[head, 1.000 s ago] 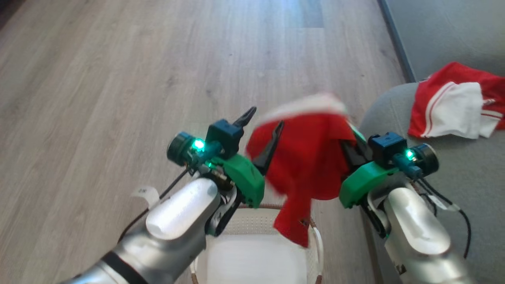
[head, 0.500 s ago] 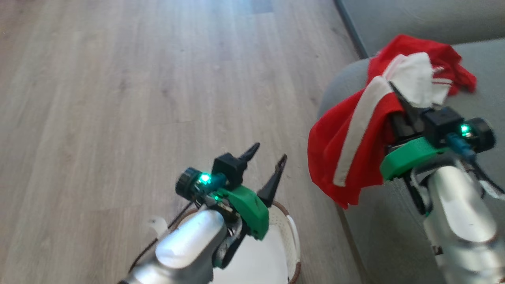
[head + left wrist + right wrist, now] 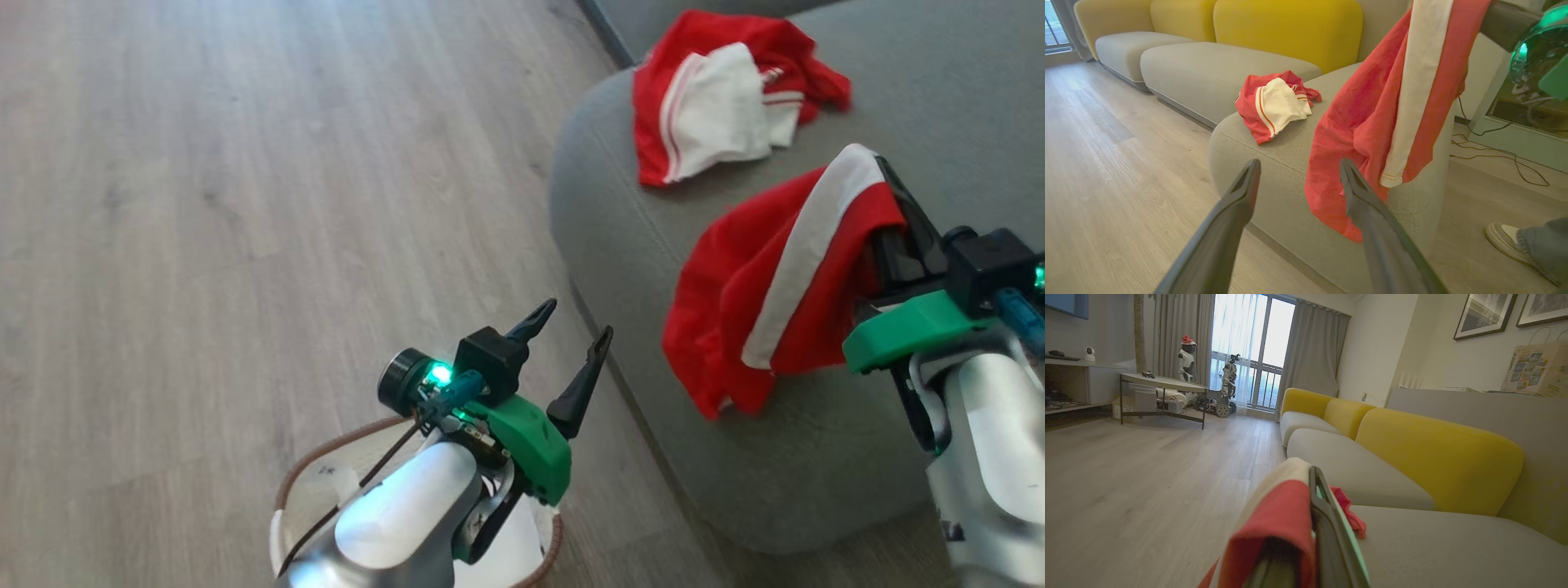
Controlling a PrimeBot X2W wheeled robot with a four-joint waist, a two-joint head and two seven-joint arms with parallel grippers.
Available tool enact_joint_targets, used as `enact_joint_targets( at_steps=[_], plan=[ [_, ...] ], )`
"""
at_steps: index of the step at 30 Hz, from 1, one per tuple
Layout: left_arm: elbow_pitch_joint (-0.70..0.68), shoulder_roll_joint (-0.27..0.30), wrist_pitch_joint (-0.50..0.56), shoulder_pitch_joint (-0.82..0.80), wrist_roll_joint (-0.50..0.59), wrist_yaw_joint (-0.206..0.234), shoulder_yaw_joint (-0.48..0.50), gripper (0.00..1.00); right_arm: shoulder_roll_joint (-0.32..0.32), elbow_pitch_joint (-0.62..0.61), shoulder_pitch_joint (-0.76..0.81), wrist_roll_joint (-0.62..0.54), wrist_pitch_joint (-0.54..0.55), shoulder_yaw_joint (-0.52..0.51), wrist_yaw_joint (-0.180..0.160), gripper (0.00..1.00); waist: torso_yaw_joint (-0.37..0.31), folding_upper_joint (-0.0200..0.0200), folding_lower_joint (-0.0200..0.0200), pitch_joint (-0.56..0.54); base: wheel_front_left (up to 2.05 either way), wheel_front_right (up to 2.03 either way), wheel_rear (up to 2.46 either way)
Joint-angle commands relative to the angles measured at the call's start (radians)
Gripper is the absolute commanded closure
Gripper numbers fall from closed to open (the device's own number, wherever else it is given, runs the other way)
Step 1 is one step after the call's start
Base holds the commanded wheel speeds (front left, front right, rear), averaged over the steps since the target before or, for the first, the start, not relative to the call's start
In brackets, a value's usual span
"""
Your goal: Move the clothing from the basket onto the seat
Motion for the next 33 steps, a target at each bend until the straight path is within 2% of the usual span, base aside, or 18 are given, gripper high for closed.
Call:
enact_joint_targets(
  at_steps=[1,8,15,25,33],
  plan=[
    [-0.025,0.001,-0.012,-0.029,0.015,-0.004,0.046,0.00,-0.015,-0.050,-0.028,0.004,-0.007,0.016,0.000,1.00,-0.041,-0.0001,0.0000,0.030,0.00,0.00,0.00],
    [-0.026,-0.005,-0.012,-0.041,0.042,-0.012,0.063,0.00,-0.025,-0.054,-0.039,0.016,-0.007,0.013,0.000,1.00,-0.066,-0.0001,0.0000,0.069,0.00,0.00,0.00],
    [-0.050,-0.006,-0.012,-0.073,0.061,-0.010,0.068,0.00,-0.054,-0.021,-0.133,0.023,0.001,0.027,0.000,1.00,-0.051,-0.0001,0.0000,0.140,0.00,0.00,0.00],
    [-0.069,-0.006,-0.012,-0.174,0.120,0.012,0.073,0.00,-0.131,0.145,-0.515,0.045,0.011,0.023,0.000,1.00,0.006,-0.0001,0.0000,0.322,0.00,0.00,0.00],
    [-0.087,-0.006,-0.012,-0.257,0.173,0.019,0.050,0.00,-0.236,0.347,-0.850,0.024,0.035,-0.034,0.000,1.00,0.078,-0.0001,0.0000,0.470,0.00,0.00,0.00]
  ],
)
